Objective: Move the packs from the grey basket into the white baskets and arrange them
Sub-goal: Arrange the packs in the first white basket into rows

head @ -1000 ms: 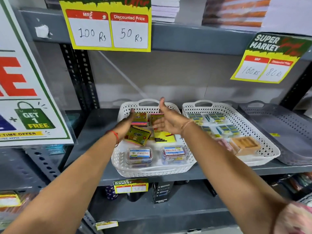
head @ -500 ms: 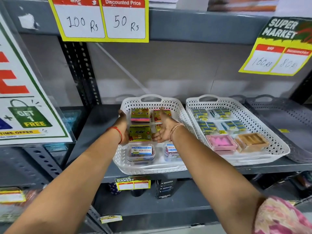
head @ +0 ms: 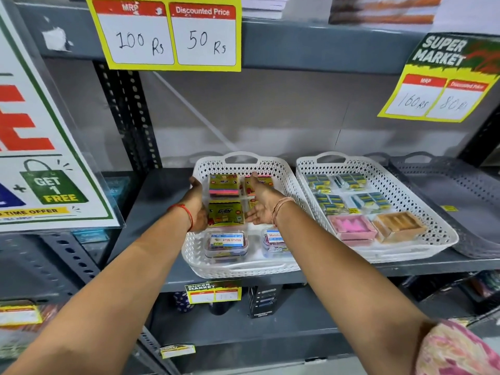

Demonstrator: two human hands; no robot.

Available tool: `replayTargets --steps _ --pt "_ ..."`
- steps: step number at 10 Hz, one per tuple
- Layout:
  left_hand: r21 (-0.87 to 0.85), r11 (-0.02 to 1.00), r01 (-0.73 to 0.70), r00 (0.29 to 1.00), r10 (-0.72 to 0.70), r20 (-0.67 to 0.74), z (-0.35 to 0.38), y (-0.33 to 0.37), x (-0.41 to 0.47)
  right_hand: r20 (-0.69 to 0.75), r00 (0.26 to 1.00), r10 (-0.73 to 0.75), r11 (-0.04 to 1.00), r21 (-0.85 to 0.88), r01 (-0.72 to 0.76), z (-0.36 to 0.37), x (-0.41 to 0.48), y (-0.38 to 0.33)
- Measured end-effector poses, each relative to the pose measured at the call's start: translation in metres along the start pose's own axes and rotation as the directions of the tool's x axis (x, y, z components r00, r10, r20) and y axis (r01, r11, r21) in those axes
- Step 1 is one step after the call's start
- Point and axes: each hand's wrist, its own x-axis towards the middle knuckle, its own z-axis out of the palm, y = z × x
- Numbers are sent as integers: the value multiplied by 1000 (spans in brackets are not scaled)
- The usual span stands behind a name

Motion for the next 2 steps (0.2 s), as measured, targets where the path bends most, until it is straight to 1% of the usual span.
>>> replayTargets --steps 1,2 --pt "107 994 -36 996 44 -79 9 4 -5 -75 979 -187 952 -258 162 -2 -9 0" --pt "367 913 -181 935 275 -223 22 -5 -15 -81 777 -624 640 -623 449 -7 -27 20"
